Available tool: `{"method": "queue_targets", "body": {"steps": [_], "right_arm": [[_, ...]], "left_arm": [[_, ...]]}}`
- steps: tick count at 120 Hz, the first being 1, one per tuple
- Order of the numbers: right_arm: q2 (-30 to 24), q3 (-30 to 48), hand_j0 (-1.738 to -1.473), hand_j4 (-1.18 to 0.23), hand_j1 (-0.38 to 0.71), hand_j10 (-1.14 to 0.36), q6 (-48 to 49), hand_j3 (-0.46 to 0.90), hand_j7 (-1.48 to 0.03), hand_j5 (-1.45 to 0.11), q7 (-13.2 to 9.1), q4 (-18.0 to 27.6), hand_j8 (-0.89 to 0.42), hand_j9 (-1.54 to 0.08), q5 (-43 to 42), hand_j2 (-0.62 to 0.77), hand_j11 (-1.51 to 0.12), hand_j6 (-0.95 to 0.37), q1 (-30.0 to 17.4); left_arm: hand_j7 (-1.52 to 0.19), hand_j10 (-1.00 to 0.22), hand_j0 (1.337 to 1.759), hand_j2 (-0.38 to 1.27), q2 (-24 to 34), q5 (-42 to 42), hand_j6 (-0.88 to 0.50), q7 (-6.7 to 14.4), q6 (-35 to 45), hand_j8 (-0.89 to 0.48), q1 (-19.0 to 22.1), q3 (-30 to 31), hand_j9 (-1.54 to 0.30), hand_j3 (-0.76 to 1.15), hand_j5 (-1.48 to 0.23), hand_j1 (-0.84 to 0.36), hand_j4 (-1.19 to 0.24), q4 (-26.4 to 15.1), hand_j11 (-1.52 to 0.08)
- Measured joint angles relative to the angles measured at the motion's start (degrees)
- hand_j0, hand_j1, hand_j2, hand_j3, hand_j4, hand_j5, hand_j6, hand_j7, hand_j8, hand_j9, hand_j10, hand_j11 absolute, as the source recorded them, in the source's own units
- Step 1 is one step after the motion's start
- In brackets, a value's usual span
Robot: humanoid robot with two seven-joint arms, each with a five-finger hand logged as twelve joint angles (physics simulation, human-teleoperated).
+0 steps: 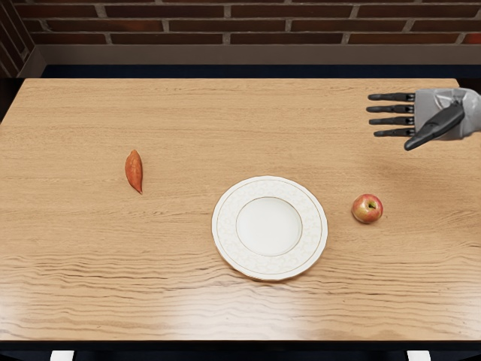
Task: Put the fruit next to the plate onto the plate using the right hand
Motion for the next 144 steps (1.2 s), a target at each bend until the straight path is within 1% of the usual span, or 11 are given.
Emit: {"method": "queue_targets", "body": {"steps": [30,43,54,61,78,89,102,124,144], "right_arm": [[0.0,-0.3,-1.658,0.0,-0.35,0.0,0.0,0.0,0.0,0.0,0.0,1.3,0.0,0.0,-1.6,0.0,0.0,0.0,1.0],[0.0,0.2,-1.658,0.0,-0.35,0.0,0.0,0.0,0.0,0.0,0.0,2.1,0.0,0.0,-9.5,0.0,0.0,0.0,2.3],[0.0,1.3,-1.658,0.0,-0.35,0.0,0.0,0.0,0.0,0.0,0.0,4.2,0.0,0.0,-18.5,0.0,0.0,0.0,3.2],[-0.1,3.2,-1.658,0.0,-0.35,0.0,0.0,0.0,0.0,0.0,0.0,7.0,0.0,0.0,-25.1,0.0,0.0,0.0,3.4],[-0.5,6.0,-1.658,0.0,-0.35,0.0,0.0,0.0,0.0,0.0,0.0,18.2,0.0,0.0,-39.5,0.0,0.0,0.0,3.0],[-2.0,6.6,-1.658,0.0,-0.35,0.0,-0.6,0.0,0.0,0.0,0.0,24.9,0.0,0.0,-44.7,0.0,0.0,0.0,1.7],[-3.8,6.9,-1.658,0.0,-0.35,0.0,-5.1,0.0,0.0,0.0,0.0,31.2,0.0,0.0,-48.7,0.0,0.0,0.0,-0.4],[-4.8,7.0,-1.658,0.0,-0.35,0.0,-15.1,0.0,0.0,0.0,0.0,37.5,0.0,0.0,-53.3,0.0,0.0,-0.01,-4.3],[-5.0,7.0,-1.658,0.0,-0.35,0.0,-22.4,0.0,0.0,0.0,0.0,41.1,-0.01,0.0,-57.6,0.0,0.0,-0.01,-8.6]], "left_arm": [[0.0,0.0,1.658,0.0,0.0,0.0,0.0,0.0,0.0,0.0,0.0,0.0,0.0,0.0,0.0,0.35,0.0,0.0,0.0],[0.0,0.0,1.658,0.0,0.0,0.0,0.0,0.0,0.0,0.0,0.0,0.0,0.0,0.0,0.0,0.35,0.0,0.0,0.0],[0.0,0.0,1.658,0.0,0.0,0.0,0.0,0.0,0.0,0.0,0.0,0.0,0.0,0.0,0.0,0.35,0.0,0.0,0.0],[0.0,0.0,1.658,0.0,0.0,0.0,0.0,0.0,0.0,0.0,0.0,0.0,0.0,0.0,0.0,0.35,0.0,0.0,0.0],[0.0,0.0,1.658,0.0,0.0,0.0,0.0,0.0,0.0,0.0,0.0,0.0,0.0,0.0,0.0,0.35,0.0,0.0,0.0],[0.0,0.0,1.658,0.0,0.0,0.0,0.0,0.0,0.0,0.0,0.0,0.0,0.0,0.0,0.0,0.35,0.0,0.0,0.0],[0.0,0.0,1.658,0.0,0.0,0.0,0.0,0.0,0.0,0.0,0.0,0.0,0.0,0.0,0.0,0.35,0.0,0.0,0.0],[0.0,0.0,1.658,0.0,0.0,0.0,0.0,0.0,0.0,0.0,0.0,0.0,0.0,0.0,0.0,0.35,0.0,0.0,0.0],[0.0,0.0,1.658,0.0,0.0,0.0,0.0,0.0,0.0,0.0,0.0,0.0,0.0,0.0,0.0,0.35,0.0,0.0,0.0]]}}
